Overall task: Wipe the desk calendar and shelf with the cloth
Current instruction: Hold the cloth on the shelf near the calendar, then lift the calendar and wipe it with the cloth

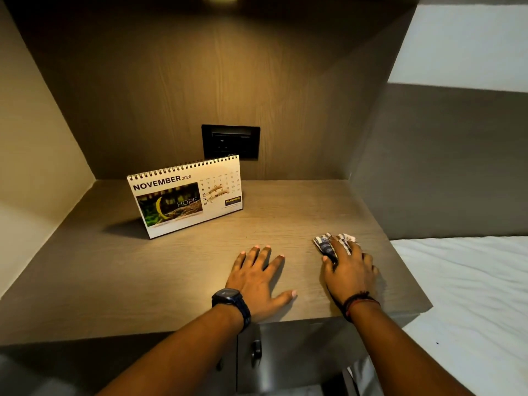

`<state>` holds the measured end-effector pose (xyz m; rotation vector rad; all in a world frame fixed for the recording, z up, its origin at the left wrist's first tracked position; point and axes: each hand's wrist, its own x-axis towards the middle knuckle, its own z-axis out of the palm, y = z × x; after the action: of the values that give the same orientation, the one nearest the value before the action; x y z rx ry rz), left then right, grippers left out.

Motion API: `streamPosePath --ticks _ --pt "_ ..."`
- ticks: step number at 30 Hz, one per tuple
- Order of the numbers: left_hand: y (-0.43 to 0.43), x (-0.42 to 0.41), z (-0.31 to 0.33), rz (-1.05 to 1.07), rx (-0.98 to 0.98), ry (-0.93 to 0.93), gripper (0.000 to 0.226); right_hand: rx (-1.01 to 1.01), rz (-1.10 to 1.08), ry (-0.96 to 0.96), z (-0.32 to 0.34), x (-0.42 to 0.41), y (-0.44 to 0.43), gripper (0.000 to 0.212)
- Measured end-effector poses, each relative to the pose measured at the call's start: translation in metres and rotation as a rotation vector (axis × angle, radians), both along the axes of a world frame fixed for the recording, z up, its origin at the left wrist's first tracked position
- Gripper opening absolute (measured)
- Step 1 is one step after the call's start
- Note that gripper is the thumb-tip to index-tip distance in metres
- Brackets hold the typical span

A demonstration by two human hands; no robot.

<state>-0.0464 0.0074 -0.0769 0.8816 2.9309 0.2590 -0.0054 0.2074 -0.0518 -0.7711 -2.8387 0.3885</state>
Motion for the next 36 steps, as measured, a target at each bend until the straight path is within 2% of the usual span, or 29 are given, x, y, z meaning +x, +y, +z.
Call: streamPosePath --ticks 5,9,11,14,16,20,26,33,36 --pt "-0.003 -0.004 0.007 -0.029 -0.002 0.001 0.086 -0.033 -0.021 0.032 0.002 -0.010 -0.009 0.044" --pt "-0.027 -0.030 0.041 -0.008 0.069 0.092 0.078 -0.146 0.001 0.142 0.008 -0.033 -0.041 0.042" --pt "-0.046 -0.057 0.069 0.024 0.142 0.212 0.070 -0.302 -0.006 0.275 0.014 -0.052 -0.071 0.043" --pt "-0.076 -0.110 0.111 0.010 0.255 0.493 0.064 -0.571 -0.021 0.493 0.029 -0.081 -0.124 0.046" --pt "-0.093 -0.143 0.137 0.003 0.258 0.607 0.061 -0.701 -0.027 0.576 0.039 -0.099 -0.157 0.047" --pt "-0.110 -0.188 0.165 0.038 0.078 0.542 0.065 -0.835 -0.067 0.622 0.046 -0.133 -0.207 0.046" --pt "-0.116 -0.210 0.142 0.008 -0.100 0.379 0.060 -0.902 -0.118 0.647 0.041 -0.170 -0.238 0.054" --pt "-0.115 -0.210 0.138 -0.024 -0.123 0.373 0.058 -0.935 -0.098 0.643 0.030 -0.164 -0.266 0.058" --pt "-0.114 -0.209 0.136 -0.029 -0.120 0.375 0.053 -0.971 -0.173 0.637 0.028 -0.167 -0.260 0.058"
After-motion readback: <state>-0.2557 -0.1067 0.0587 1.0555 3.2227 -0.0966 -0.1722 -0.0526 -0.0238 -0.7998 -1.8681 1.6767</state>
